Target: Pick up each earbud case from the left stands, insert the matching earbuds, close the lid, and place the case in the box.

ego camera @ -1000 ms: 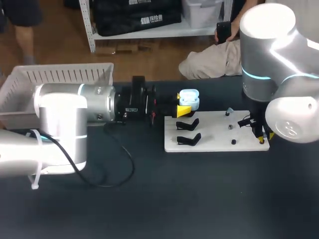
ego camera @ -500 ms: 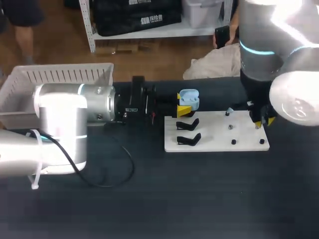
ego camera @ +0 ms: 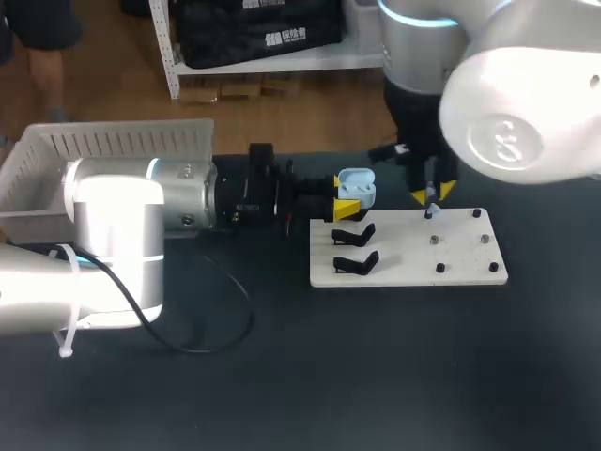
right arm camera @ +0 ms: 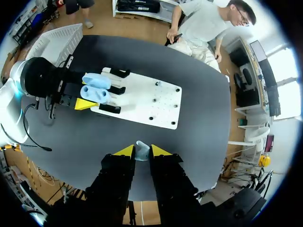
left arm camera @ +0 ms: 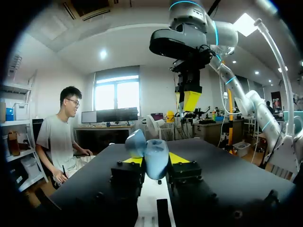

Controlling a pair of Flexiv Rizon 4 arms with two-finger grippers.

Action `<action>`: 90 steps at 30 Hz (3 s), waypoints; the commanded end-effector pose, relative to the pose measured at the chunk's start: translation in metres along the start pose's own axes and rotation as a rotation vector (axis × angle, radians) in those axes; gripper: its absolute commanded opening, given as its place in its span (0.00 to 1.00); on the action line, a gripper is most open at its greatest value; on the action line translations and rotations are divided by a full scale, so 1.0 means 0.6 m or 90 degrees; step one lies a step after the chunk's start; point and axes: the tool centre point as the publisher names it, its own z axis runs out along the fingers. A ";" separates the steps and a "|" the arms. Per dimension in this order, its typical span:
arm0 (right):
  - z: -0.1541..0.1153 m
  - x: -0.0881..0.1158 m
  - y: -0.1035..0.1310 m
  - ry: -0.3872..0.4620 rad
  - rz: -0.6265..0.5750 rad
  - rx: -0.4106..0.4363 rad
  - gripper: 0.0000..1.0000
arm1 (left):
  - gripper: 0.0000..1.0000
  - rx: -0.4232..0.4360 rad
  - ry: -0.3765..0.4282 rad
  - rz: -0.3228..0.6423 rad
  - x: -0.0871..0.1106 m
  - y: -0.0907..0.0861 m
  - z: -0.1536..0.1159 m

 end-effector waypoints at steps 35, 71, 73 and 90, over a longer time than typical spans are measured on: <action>0.008 -0.104 0.089 0.078 0.332 0.032 0.00 | 0.00 -0.003 -0.003 0.003 0.002 -0.002 0.001; 0.010 -0.114 0.107 0.128 0.487 0.072 0.00 | 0.00 -0.003 -0.003 0.003 0.002 -0.002 0.001; 0.010 -0.112 0.110 0.131 0.496 0.072 0.00 | 0.00 -0.003 -0.003 0.003 0.002 -0.002 0.001; 0.025 -0.108 0.112 0.127 0.483 0.101 0.00 | 0.00 -0.003 -0.003 0.003 0.002 -0.002 0.001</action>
